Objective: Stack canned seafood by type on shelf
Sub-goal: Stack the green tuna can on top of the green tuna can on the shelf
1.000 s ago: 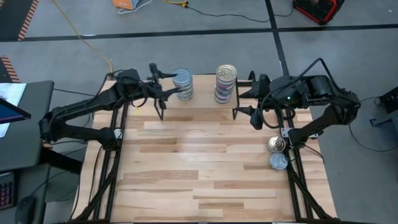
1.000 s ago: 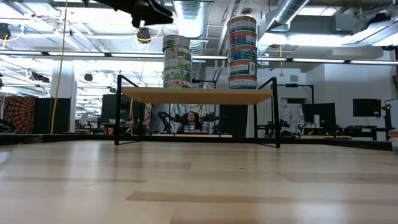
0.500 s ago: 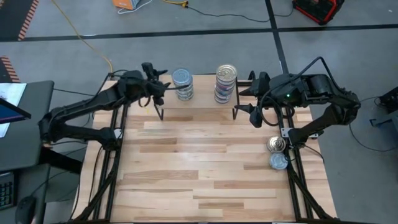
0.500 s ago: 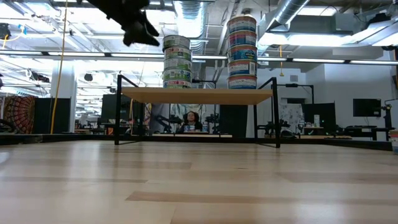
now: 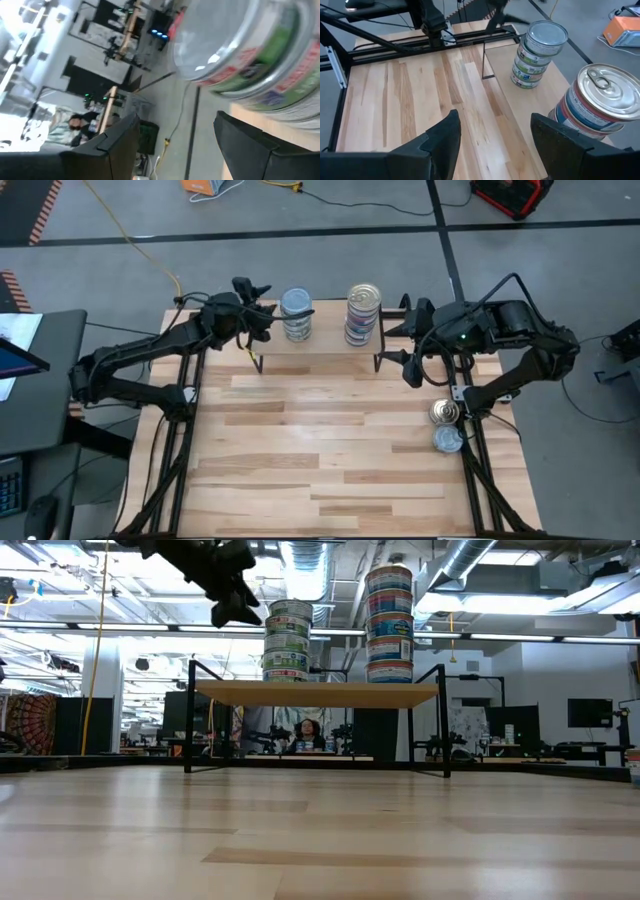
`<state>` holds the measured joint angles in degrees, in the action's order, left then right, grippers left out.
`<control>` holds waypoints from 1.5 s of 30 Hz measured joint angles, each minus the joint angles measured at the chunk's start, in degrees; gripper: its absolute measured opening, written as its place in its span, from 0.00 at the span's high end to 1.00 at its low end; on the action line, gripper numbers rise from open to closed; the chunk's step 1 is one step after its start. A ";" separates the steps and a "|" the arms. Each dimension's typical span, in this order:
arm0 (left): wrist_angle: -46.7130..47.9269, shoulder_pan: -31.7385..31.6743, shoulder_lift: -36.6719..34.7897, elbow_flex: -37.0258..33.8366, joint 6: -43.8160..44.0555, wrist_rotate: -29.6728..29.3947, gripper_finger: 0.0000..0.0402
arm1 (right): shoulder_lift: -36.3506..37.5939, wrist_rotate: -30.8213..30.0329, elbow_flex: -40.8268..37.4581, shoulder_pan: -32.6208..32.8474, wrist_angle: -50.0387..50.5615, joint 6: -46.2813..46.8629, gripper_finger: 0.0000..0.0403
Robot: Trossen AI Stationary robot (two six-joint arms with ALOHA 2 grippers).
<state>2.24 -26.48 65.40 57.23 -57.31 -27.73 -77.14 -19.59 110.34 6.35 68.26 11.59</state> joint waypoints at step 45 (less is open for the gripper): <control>12.33 6.44 7.18 17.07 12.69 6.49 0.48 | -1.70 0.02 -0.07 -0.50 -2.02 -1.64 0.34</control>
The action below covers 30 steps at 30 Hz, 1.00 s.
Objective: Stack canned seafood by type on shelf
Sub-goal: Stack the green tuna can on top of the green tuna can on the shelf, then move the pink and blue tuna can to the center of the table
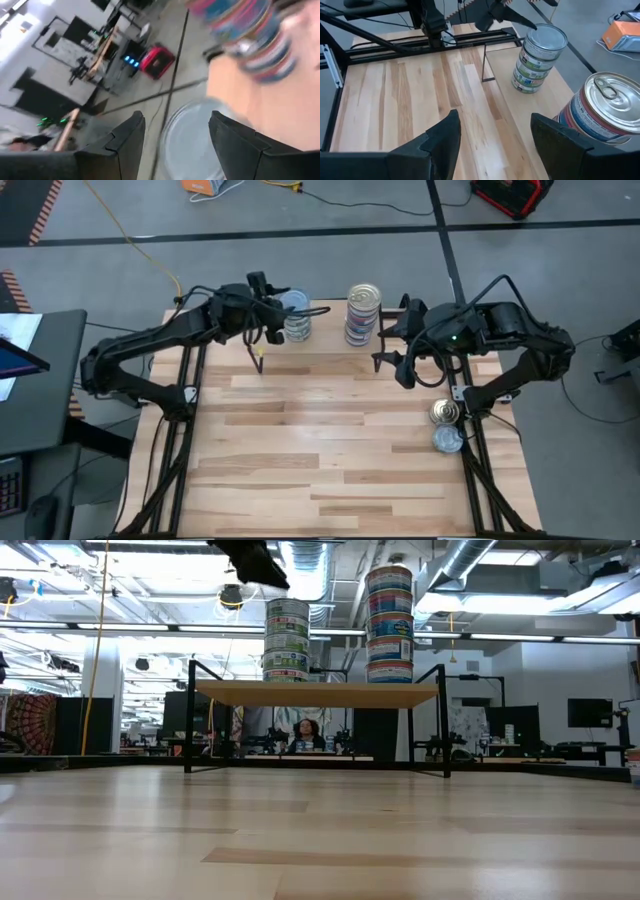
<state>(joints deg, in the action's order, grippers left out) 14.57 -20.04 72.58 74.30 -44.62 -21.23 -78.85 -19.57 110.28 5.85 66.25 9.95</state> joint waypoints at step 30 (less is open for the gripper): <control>0.80 31.55 15.33 -10.29 23.30 14.45 0.50 | 1.52 11.84 -51.70 -0.10 12.85 27.55 0.34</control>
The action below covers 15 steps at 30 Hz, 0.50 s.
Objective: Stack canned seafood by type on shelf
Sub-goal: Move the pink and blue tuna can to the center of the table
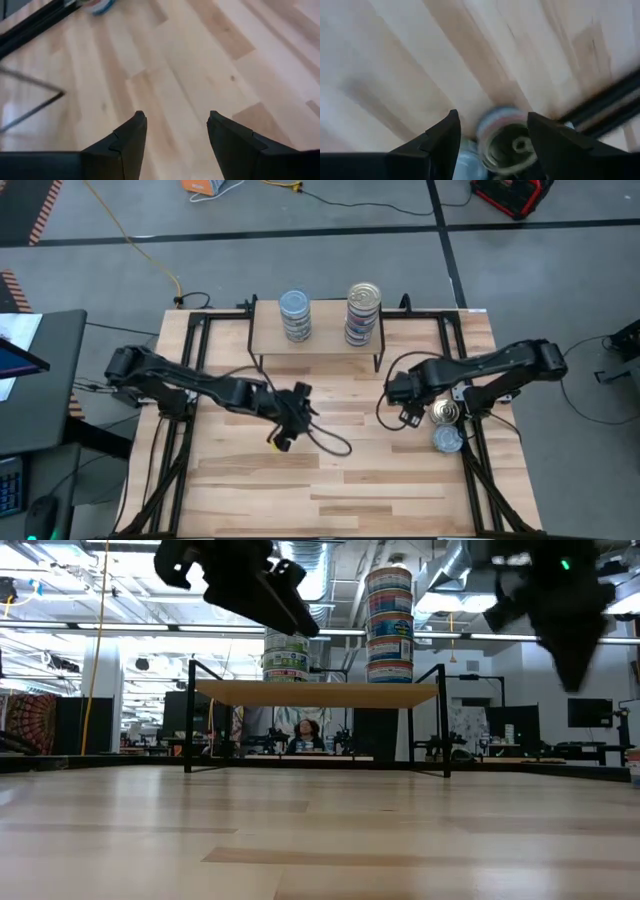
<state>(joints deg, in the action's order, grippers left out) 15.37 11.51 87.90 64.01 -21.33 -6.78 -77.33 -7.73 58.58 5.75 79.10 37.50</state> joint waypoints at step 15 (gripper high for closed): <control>-19.48 2.58 1.87 -12.45 0.77 1.73 0.69 | -3.44 4.98 -13.13 -5.21 1.97 0.62 0.34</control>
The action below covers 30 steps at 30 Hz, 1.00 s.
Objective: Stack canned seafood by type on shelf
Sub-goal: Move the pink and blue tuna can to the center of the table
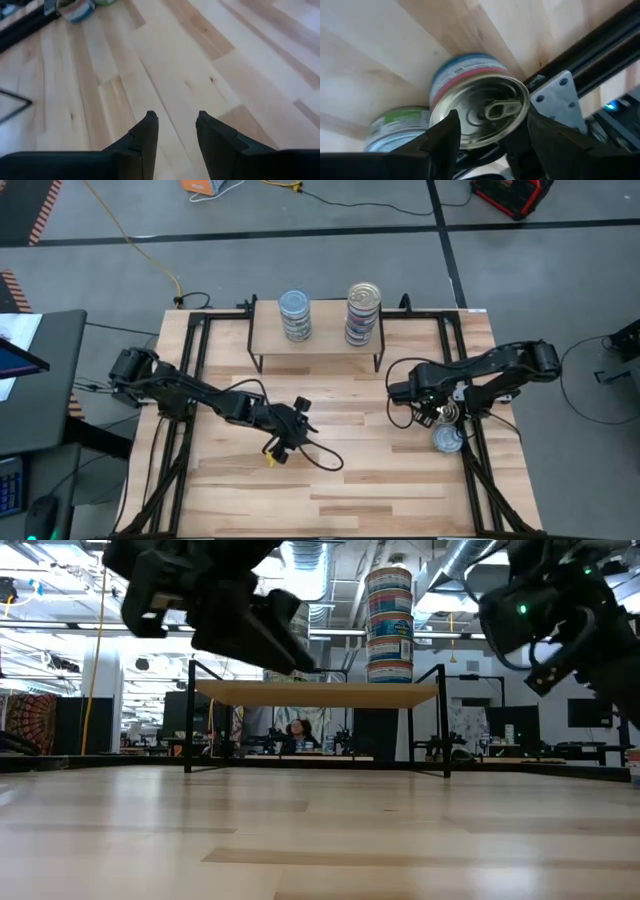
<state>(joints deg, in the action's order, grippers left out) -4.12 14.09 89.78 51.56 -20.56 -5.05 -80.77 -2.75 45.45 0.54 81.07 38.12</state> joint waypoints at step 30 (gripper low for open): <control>2.36 3.96 -27.91 -14.58 13.62 -17.78 0.71 | -12.55 -1.88 22.96 6.38 -31.93 -12.75 0.34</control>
<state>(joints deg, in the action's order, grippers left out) -1.76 18.04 61.86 36.98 -6.94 -22.83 -93.32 -4.63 68.40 6.92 49.14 25.37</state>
